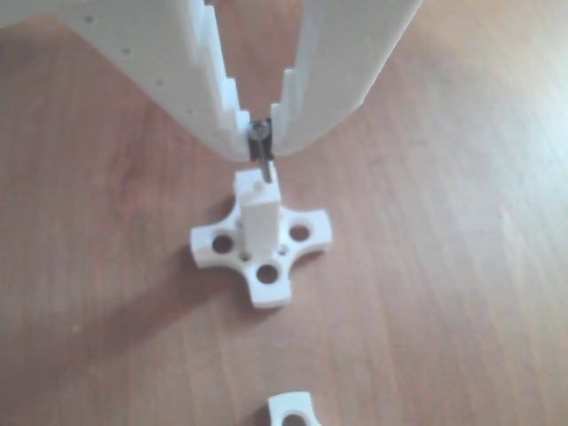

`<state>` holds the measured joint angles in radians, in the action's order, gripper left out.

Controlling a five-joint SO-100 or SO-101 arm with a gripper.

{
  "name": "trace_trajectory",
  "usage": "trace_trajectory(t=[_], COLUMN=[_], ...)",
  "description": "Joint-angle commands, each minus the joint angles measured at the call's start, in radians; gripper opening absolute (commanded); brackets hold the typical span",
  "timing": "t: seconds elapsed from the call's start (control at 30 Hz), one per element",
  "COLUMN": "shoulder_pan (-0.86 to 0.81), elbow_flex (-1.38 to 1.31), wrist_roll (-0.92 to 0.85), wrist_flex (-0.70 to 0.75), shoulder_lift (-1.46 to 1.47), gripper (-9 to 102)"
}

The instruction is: Grab the screw and set it in the hole.

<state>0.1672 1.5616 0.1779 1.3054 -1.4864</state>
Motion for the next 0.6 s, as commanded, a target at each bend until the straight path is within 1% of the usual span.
trace_trajectory(t=[0.0,0.57], shoulder_pan=[0.014,0.014], elbow_flex=[-0.054,-0.055], wrist_roll=[-0.008,-0.009], wrist_flex=[0.009,0.006], shoulder_lift=[-0.014,-0.002], gripper=[-4,-4])
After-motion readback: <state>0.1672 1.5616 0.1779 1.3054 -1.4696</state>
